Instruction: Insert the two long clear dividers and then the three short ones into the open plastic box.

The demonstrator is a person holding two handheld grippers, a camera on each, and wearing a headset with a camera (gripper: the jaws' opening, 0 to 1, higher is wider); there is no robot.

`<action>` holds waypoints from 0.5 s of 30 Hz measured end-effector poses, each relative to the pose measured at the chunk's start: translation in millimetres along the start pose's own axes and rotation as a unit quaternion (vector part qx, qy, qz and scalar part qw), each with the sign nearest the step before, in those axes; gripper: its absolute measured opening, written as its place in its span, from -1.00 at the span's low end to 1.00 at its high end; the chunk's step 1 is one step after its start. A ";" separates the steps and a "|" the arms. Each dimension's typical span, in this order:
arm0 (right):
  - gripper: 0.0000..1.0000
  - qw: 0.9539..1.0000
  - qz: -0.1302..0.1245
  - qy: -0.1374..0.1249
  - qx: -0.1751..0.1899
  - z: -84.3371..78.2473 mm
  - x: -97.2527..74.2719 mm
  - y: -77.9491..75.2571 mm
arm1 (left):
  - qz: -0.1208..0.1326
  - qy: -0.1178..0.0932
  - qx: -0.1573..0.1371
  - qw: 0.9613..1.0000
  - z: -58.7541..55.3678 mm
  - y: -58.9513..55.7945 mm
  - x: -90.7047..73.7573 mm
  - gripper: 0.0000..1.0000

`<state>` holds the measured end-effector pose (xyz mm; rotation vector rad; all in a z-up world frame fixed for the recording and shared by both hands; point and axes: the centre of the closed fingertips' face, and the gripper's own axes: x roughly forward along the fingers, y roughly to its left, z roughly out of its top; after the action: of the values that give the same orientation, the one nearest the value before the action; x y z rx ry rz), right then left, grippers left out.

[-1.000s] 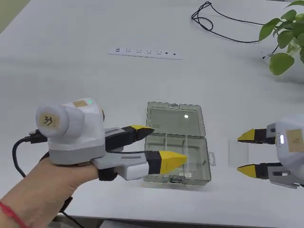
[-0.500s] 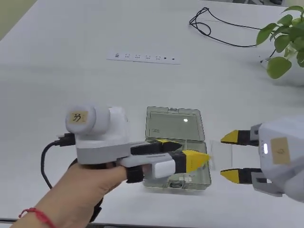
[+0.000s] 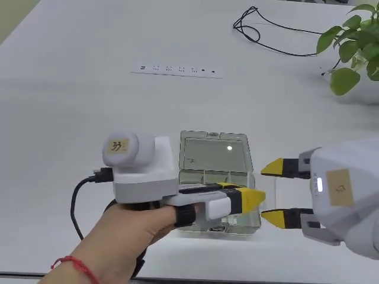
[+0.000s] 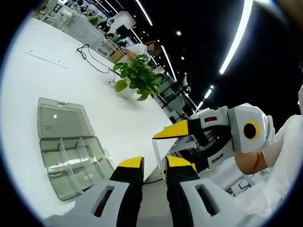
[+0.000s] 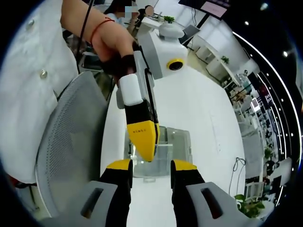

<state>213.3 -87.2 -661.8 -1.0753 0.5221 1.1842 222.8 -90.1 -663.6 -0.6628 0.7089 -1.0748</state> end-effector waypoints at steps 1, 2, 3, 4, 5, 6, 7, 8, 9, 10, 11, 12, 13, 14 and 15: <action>-0.35 1.000 0.000 -0.001 0.000 0.5 -0.2 0.2 | -0.001 0.001 -0.002 1.000 -0.4 0.1 0.3 -0.77; -0.35 1.000 0.000 -0.001 0.000 0.9 -0.2 0.3 | -0.001 0.002 -0.003 1.000 -0.7 0.2 0.4 -0.80; -0.35 1.000 0.000 0.002 -0.003 0.4 -0.1 0.7 | -0.004 0.002 -0.006 1.000 -1.0 -0.7 0.9 -0.81; -0.35 1.000 0.000 0.002 -0.005 0.4 0.0 0.8 | -0.005 0.002 -0.007 1.000 -1.3 -1.0 1.1 -0.83; -0.35 1.000 0.000 0.004 -0.006 0.1 0.3 1.1 | -0.006 0.004 -0.007 1.000 -2.0 -1.5 1.3 -0.85; -0.35 1.000 0.001 0.004 -0.006 -0.1 0.4 1.3 | -0.007 0.005 -0.007 1.000 -2.5 -2.1 1.3 -0.87; -0.35 1.000 0.001 0.004 -0.006 -0.1 0.5 1.4 | -0.008 0.005 -0.007 1.000 -2.9 -2.7 1.4 -0.90; -0.35 1.000 0.001 0.004 -0.007 -0.2 0.4 1.3 | -0.010 0.005 -0.007 1.000 -3.0 -3.4 1.6 -0.92; -0.35 1.000 0.000 0.004 -0.007 -0.2 0.4 1.2 | -0.010 0.005 -0.007 1.000 -3.0 -3.5 1.7 -0.95; -0.35 1.000 0.000 0.005 -0.007 -0.4 0.5 1.2 | -0.011 0.006 -0.008 1.000 -3.2 -3.9 1.8 -0.98; -0.35 1.000 0.000 0.005 -0.007 -0.4 0.5 1.2 | -0.012 0.006 -0.008 1.000 -3.4 -4.3 2.0 -1.00; -0.35 1.000 0.000 0.005 -0.008 -0.5 0.5 1.2 | -0.013 0.006 -0.008 1.000 -3.6 -4.6 2.2 -1.00; -0.35 1.000 0.000 0.006 -0.009 -0.9 0.6 1.2 | -0.012 0.006 -0.009 1.000 -3.7 -4.6 2.6 -1.00; -0.35 1.000 0.001 0.007 -0.008 -1.3 0.8 1.6 | -0.012 0.007 -0.010 1.000 -4.1 -4.3 2.9 -1.00; -0.35 1.000 0.001 0.007 -0.008 -1.5 1.0 1.9 | -0.013 0.007 -0.012 1.000 -4.4 -4.3 3.0 -1.00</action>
<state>212.2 -88.1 -664.0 -1.0981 0.5257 1.1849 218.0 -94.9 -663.6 -0.6873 0.7284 -1.0967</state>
